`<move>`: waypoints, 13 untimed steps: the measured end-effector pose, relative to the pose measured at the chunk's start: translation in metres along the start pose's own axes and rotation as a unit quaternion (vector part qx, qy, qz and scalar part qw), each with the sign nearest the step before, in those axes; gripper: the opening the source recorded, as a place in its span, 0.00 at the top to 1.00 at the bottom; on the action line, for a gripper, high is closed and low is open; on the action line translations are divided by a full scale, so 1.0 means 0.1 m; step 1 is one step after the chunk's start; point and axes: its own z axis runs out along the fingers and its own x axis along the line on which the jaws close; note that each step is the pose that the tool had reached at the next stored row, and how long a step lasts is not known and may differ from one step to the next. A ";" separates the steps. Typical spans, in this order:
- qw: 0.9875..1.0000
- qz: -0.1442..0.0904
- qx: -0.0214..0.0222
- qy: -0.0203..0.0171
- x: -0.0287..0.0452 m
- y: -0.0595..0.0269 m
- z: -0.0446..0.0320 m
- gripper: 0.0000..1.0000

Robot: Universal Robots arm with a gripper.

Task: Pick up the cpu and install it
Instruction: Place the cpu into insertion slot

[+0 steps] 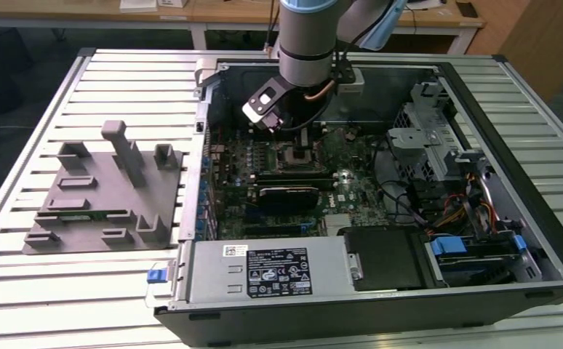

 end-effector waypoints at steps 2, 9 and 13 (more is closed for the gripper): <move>1.000 0.000 0.000 0.000 0.000 0.000 0.000 0.89; 1.000 0.000 0.000 0.000 0.000 0.001 -0.026 0.89; 1.000 0.000 0.000 0.000 -0.001 0.004 -0.095 0.89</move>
